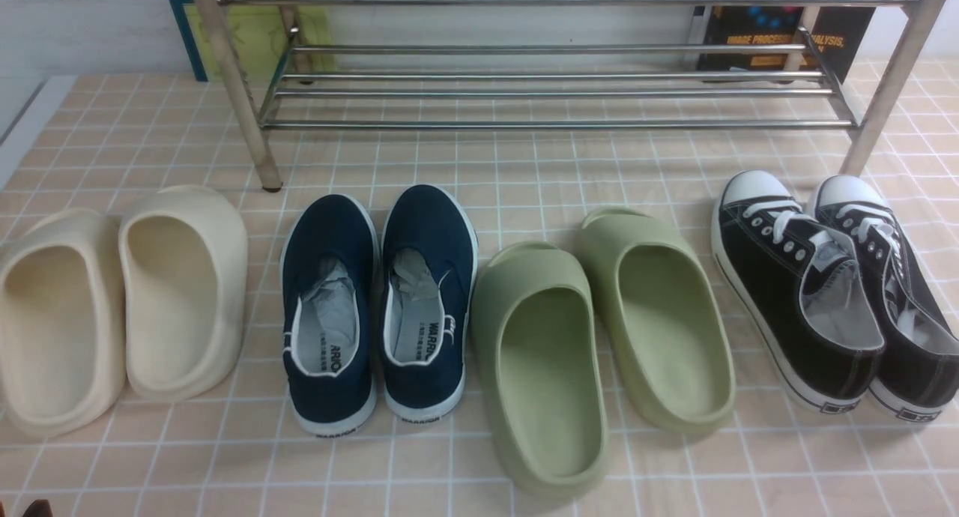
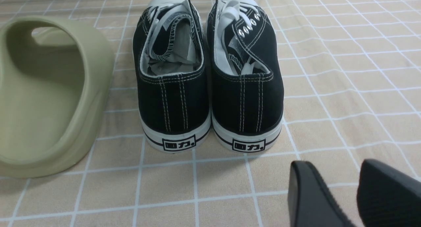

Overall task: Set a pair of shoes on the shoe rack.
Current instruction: Use the left arm to grab the shoe closest to it

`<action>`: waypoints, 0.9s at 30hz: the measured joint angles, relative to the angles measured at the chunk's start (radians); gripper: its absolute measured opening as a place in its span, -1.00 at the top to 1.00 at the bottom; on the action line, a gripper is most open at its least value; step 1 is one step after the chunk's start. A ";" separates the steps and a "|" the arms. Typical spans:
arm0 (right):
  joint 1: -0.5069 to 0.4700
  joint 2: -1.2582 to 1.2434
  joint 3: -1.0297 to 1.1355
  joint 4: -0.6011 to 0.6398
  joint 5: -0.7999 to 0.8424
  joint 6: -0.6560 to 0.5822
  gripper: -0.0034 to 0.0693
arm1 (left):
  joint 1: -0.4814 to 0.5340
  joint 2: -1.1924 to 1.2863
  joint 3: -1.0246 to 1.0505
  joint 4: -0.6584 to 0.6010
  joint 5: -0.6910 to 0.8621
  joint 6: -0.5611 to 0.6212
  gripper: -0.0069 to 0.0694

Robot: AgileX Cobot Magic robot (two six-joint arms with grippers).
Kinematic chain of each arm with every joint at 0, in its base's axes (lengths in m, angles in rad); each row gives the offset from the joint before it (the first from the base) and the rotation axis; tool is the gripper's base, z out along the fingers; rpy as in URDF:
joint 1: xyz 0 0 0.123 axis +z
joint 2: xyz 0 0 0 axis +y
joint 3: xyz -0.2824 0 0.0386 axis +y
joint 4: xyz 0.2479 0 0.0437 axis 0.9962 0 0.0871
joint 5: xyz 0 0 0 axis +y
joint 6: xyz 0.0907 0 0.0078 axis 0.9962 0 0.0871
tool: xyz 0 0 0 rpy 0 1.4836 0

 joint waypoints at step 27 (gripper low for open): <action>0.000 0.000 0.000 0.000 0.000 0.000 0.25 | -0.001 0.000 -0.040 -0.706 -0.156 -0.669 0.19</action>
